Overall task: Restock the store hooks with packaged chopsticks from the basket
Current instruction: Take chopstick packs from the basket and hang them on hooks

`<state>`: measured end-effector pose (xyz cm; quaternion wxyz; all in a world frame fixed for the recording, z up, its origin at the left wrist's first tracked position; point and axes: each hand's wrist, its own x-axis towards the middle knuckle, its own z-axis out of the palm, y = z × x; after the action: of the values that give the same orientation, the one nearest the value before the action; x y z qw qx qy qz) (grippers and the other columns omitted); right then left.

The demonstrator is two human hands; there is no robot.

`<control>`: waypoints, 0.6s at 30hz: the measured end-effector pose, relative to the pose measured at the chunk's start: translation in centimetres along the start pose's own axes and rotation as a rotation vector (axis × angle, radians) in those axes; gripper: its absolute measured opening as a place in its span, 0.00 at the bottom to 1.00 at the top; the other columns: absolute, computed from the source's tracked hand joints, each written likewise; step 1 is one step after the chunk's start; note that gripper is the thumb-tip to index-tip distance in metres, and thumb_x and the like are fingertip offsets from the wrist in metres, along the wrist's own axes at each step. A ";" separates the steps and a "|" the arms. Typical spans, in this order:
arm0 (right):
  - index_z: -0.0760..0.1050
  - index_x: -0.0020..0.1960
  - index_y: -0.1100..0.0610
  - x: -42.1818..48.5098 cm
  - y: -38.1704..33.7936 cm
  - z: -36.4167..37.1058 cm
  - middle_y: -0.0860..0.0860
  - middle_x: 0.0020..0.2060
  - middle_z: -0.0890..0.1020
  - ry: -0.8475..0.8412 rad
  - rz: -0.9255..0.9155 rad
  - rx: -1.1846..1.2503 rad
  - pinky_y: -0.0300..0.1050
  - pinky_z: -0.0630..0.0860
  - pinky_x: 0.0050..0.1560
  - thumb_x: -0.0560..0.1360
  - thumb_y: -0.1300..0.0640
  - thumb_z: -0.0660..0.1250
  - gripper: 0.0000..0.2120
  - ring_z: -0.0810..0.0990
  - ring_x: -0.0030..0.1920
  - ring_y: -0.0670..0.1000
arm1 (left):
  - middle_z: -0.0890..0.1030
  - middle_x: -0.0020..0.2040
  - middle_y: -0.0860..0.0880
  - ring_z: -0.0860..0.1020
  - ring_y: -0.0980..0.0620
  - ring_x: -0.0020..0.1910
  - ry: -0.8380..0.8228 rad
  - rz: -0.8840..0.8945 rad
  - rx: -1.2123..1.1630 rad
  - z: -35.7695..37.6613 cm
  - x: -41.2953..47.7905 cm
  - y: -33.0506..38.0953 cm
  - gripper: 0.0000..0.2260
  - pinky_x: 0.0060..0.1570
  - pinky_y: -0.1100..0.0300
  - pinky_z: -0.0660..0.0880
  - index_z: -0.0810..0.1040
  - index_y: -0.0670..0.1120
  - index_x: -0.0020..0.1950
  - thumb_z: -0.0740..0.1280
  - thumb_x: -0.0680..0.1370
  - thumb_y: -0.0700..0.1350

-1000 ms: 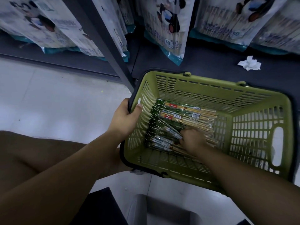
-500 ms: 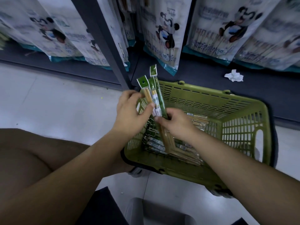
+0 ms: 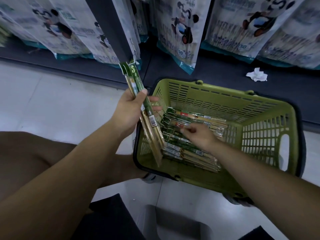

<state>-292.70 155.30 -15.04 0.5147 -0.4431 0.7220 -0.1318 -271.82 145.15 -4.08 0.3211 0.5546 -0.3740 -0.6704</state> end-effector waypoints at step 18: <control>0.76 0.66 0.52 3.9 7.3 2.8 0.54 0.64 0.76 0.025 0.017 -0.762 0.48 0.74 0.61 0.77 0.46 0.71 0.21 0.71 0.67 0.56 | 0.84 0.40 0.44 0.86 0.41 0.40 -0.126 0.046 0.201 -0.5 1.7 -3.0 0.06 0.43 0.49 0.83 0.70 0.41 0.58 0.65 0.84 0.39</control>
<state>-294.28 157.19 -23.42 0.3054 -0.5952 0.7290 0.1451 -271.68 145.15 -7.55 0.2551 0.5319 -0.4716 -0.6555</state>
